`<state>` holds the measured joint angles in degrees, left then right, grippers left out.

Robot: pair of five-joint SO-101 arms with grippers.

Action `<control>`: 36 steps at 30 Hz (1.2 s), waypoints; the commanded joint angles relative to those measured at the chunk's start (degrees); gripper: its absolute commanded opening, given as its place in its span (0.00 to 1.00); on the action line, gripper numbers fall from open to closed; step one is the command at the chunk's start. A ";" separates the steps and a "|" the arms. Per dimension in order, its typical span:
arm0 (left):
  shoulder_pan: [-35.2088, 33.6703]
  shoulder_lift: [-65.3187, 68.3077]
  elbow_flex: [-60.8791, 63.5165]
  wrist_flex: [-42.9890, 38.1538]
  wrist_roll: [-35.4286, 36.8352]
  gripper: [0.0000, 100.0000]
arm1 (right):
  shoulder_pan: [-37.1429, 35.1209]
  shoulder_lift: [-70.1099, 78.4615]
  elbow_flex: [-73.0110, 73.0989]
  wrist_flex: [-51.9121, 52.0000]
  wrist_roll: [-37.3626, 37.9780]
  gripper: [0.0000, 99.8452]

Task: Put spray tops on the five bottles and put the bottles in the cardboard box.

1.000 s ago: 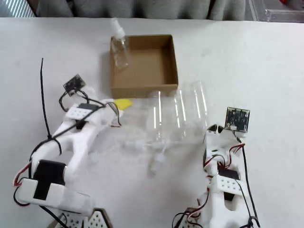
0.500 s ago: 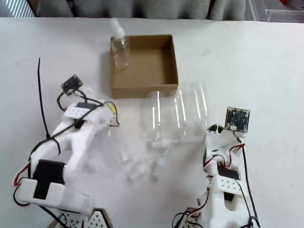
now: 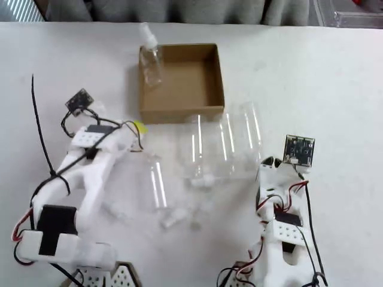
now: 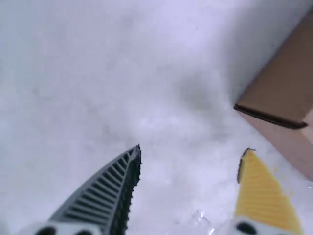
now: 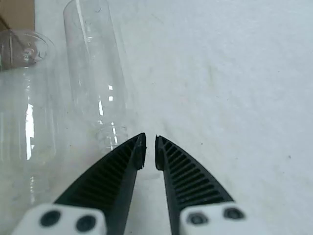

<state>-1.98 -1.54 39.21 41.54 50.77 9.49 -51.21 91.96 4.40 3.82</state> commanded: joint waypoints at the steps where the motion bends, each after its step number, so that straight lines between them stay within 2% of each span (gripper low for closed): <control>1: -0.04 -12.88 -0.62 5.63 0.18 0.32 | -0.66 -0.84 -0.44 -1.27 0.70 0.02; 3: 0.92 -17.27 1.93 6.68 -0.35 0.32 | -0.66 -0.84 -0.44 -1.27 0.70 0.02; 6: 1.98 -20.88 5.71 6.86 -5.19 0.32 | -0.66 -0.84 -0.44 -1.27 0.70 0.02; 11: 6.46 -20.53 9.23 7.38 -7.38 0.32 | -0.66 -0.84 -0.44 -1.27 0.70 0.02; 16: 9.89 -16.66 7.38 10.55 -7.47 0.32 | -0.66 -0.84 -0.44 -1.27 0.70 0.02; 23: 10.07 -8.92 3.43 11.08 -7.56 0.32 | -0.66 -0.84 -0.44 -1.27 0.70 0.02; 36: 12.09 -9.54 0.62 19.69 -12.40 0.32 | -2.33 -0.84 -0.53 -1.27 0.70 0.02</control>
<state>9.19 -10.59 43.34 59.56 41.10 7.74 -51.21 91.96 4.40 3.82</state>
